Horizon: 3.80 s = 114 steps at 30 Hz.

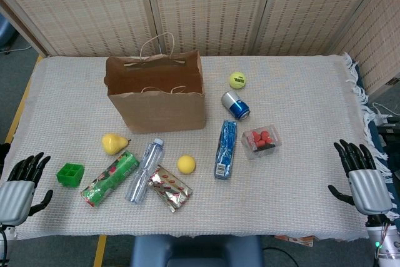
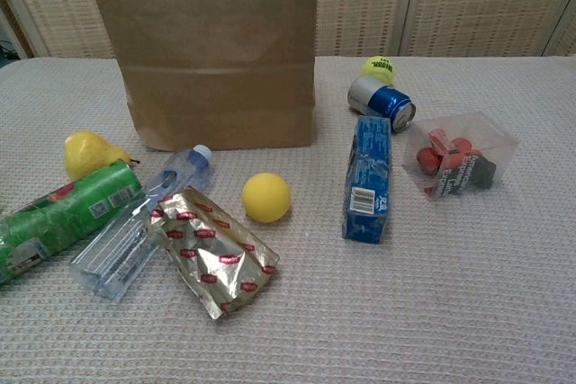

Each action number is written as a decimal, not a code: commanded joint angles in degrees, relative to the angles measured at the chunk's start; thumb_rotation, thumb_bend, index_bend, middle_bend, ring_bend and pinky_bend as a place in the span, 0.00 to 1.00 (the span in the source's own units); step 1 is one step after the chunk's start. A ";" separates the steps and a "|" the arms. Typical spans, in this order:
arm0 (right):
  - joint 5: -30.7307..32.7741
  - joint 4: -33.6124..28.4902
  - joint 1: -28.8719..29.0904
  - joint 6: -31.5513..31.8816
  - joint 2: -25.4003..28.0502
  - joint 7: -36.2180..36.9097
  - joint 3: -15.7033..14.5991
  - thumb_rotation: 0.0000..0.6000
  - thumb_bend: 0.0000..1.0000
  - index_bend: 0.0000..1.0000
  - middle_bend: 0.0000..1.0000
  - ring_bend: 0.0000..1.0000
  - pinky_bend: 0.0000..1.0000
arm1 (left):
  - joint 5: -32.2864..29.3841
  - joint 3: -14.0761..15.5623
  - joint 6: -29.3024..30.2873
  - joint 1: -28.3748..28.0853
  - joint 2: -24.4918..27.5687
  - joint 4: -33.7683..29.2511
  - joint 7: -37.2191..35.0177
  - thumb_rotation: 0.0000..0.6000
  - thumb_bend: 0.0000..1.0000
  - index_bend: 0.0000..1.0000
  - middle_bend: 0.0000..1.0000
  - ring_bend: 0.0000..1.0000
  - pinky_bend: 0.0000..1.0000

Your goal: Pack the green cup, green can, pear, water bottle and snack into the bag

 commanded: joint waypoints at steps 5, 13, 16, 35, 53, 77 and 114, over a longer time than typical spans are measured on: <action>0.32 -0.42 0.00 -0.36 0.42 0.51 -0.11 1.00 0.07 0.00 0.00 0.00 0.00 | -0.59 0.24 -1.08 -0.26 0.50 -0.96 0.10 1.00 0.36 0.00 0.00 0.00 0.08; -0.08 -0.38 0.06 -0.41 0.44 1.53 -0.29 1.00 0.07 0.00 0.00 0.00 0.00 | -6.60 0.95 -11.15 -3.37 1.99 -4.11 3.98 1.00 0.37 0.00 0.00 0.00 0.10; -0.30 -0.56 0.09 -0.48 0.58 1.72 -0.42 1.00 0.07 0.00 0.00 0.00 0.00 | -11.99 -0.13 -15.51 -4.89 3.05 -7.88 3.13 1.00 0.37 0.00 0.00 0.00 0.11; -0.04 -1.92 0.16 -1.94 1.34 2.07 -1.23 1.00 0.07 0.00 0.00 0.00 0.00 | -42.99 -7.53 -22.40 -14.26 -0.06 -14.03 6.42 1.00 0.36 0.00 0.00 0.00 0.12; -0.03 -1.49 0.67 -2.68 1.22 2.27 -1.19 1.00 0.07 0.00 0.00 0.00 0.00 | -52.69 -6.73 -21.55 -20.21 -8.61 -7.52 13.73 1.00 0.35 0.00 0.00 0.00 0.10; 0.76 -2.11 0.96 -3.94 1.61 2.91 -1.42 1.00 0.07 0.00 0.00 0.00 0.00 | -61.55 -5.59 -21.34 -23.75 -11.50 -1.47 20.78 1.00 0.34 0.00 0.00 0.00 0.08; 0.67 -2.75 1.18 -4.47 2.32 5.46 -1.64 1.00 0.07 0.00 0.00 0.00 0.00 | -59.79 -32.63 -14.71 -18.80 -3.74 -15.29 -9.92 1.00 0.67 0.66 0.63 0.63 0.77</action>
